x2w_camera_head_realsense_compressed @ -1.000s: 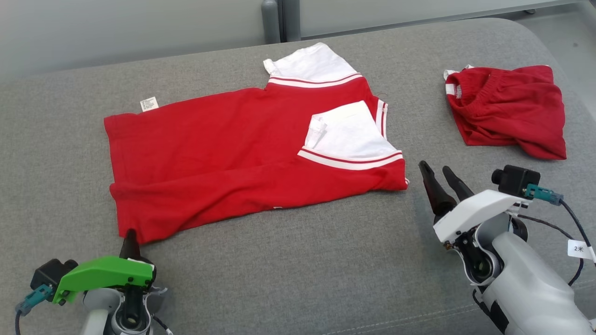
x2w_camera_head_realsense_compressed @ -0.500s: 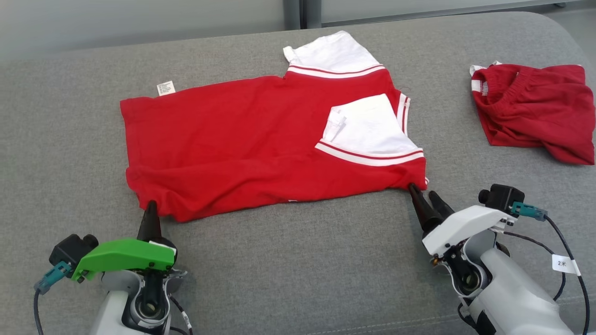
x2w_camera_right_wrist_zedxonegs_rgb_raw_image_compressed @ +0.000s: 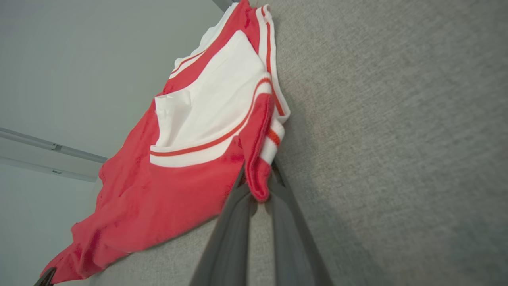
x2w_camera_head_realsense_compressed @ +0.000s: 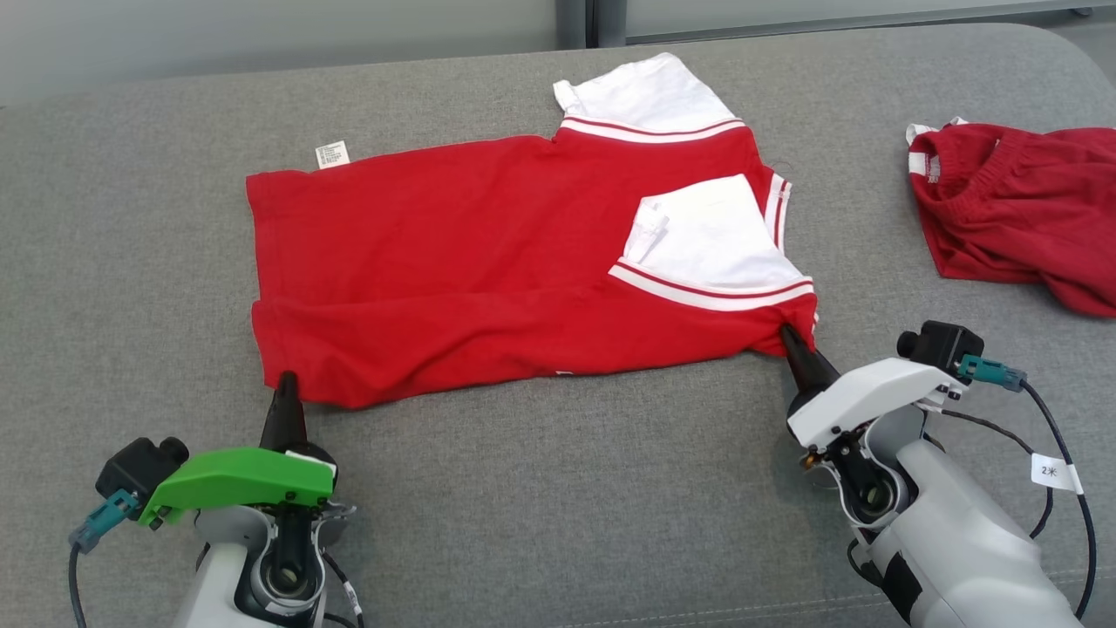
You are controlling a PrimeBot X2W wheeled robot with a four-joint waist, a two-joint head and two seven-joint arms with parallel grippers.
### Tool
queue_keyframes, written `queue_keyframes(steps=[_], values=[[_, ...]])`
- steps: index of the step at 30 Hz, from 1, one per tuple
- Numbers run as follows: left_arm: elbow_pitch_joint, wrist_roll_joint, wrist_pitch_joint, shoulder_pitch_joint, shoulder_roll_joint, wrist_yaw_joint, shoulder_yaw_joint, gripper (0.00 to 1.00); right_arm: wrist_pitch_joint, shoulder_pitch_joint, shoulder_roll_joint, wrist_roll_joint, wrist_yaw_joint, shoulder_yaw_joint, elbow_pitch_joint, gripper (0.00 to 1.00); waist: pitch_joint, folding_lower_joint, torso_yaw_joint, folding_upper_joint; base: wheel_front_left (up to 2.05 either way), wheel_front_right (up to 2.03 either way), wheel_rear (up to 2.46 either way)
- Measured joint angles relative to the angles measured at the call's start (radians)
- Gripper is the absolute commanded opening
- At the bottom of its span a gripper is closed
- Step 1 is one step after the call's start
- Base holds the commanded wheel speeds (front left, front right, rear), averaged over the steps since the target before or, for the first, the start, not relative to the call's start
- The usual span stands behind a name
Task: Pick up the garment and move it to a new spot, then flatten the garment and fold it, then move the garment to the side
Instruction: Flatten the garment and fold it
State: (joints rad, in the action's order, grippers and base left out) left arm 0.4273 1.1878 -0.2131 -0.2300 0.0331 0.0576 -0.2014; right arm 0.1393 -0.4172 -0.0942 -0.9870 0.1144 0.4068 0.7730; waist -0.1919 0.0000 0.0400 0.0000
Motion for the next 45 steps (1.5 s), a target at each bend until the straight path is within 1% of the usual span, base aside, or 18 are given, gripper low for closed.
queue_keyframes(steps=[5,10,16,20,25,29,32,38,45], values=[[-0.003,-0.015,-0.01,0.017,0.0,0.0,0.003,0.0,0.02,-0.004,-0.002,0.0,0.008,0.006,-0.006,0.0,0.012,0.0,-0.004,0.0,0.0,0.0,0.0],[-0.007,-0.021,-0.018,0.046,0.0,0.0,0.005,0.0,0.032,0.008,-0.004,-0.003,0.009,0.008,-0.029,0.0,0.031,0.0,-0.012,0.0,0.0,0.0,0.0],[-0.02,-0.029,-0.027,0.097,0.0,0.0,0.008,0.0,0.041,0.102,-0.014,-0.018,0.009,0.039,-0.093,0.0,0.071,0.0,-0.026,0.0,0.0,0.0,0.0],[-0.031,-0.031,-0.03,0.145,0.0,0.0,0.029,0.0,0.041,0.16,-0.023,-0.041,0.009,0.058,-0.151,0.0,0.103,0.0,-0.039,0.0,0.0,0.0,0.0],[-0.066,-0.036,-0.035,0.215,0.006,0.014,0.045,0.0,0.039,0.228,-0.057,-0.063,0.009,0.066,-0.22,0.0,0.148,0.0,-0.059,0.0,0.0,0.0,0.0],[-0.126,-0.044,-0.035,0.281,0.017,0.032,0.054,0.0,0.008,0.305,-0.116,-0.071,0.009,0.07,-0.284,0.0,0.191,0.0,-0.081,0.0,0.0,0.0,0.0],[-0.156,-0.066,-0.035,0.325,0.017,0.04,0.049,0.0,-0.012,0.359,-0.147,-0.075,0.009,0.071,-0.315,0.0,0.206,0.0,-0.093,0.0,0.0,0.0,0.0],[-0.169,-0.08,-0.034,0.402,0.017,0.049,0.034,0.0,-0.037,0.438,-0.16,-0.108,0.009,0.072,-0.351,0.0,0.215,0.0,-0.101,0.0,0.0,0.0,0.0],[-0.138,-0.103,-0.021,0.42,0.018,0.058,0.007,0.0,-0.054,0.452,-0.165,-0.108,0.008,0.088,-0.364,0.0,0.207,0.0,-0.099,0.0,0.0,0.0,0.0]])
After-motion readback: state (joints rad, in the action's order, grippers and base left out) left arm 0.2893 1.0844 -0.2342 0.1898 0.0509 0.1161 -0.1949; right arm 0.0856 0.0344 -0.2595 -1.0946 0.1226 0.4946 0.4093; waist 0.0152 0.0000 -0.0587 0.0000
